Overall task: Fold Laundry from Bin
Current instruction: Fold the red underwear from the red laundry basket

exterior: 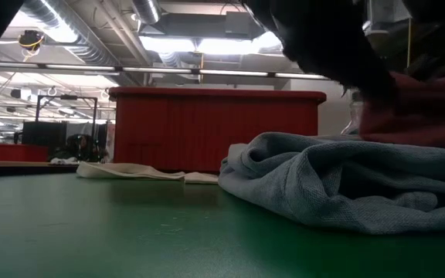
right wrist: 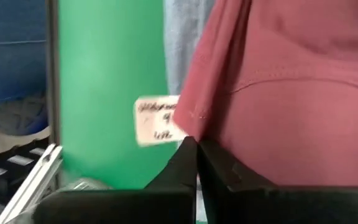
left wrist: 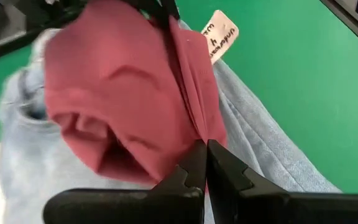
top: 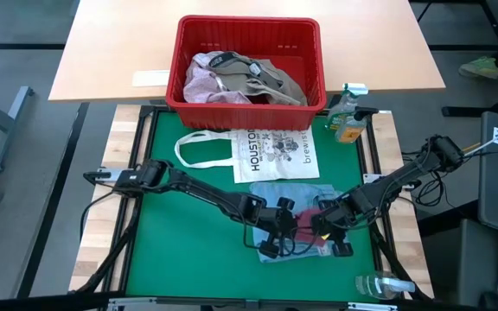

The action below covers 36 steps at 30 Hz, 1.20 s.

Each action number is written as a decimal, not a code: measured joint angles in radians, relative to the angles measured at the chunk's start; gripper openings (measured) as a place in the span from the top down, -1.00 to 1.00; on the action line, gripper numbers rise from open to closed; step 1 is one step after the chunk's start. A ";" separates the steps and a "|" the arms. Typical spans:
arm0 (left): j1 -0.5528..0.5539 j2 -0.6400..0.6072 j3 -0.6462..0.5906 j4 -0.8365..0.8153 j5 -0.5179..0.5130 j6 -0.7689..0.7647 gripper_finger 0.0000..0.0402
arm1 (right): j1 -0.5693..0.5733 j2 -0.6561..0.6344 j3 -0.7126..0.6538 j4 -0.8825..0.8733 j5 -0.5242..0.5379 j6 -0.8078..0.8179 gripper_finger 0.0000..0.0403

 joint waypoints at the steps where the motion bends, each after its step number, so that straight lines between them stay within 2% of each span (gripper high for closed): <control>1: 0.000 0.008 0.000 0.000 0.002 0.000 1.00 | 0.000 0.000 0.000 0.002 -0.014 0.000 0.99; 17: -0.010 0.023 0.000 -0.008 -0.004 0.000 1.00 | 0.001 0.018 -0.001 0.052 -0.029 0.008 0.96; 21: -0.009 0.023 0.000 -0.017 -0.004 0.000 0.93 | 0.001 0.018 -0.002 0.050 -0.037 0.019 0.76; 26: -0.009 0.023 -0.001 -0.028 -0.004 -0.001 0.74 | 0.002 0.018 -0.002 0.050 -0.036 0.030 0.39; 29: -0.011 0.023 -0.001 -0.028 -0.005 0.000 0.61 | 0.001 0.018 -0.002 0.050 -0.042 0.030 0.24; 36: -0.028 0.002 -0.002 -0.028 -0.089 0.015 0.45 | 0.001 0.018 0.067 -0.104 -0.064 0.030 0.16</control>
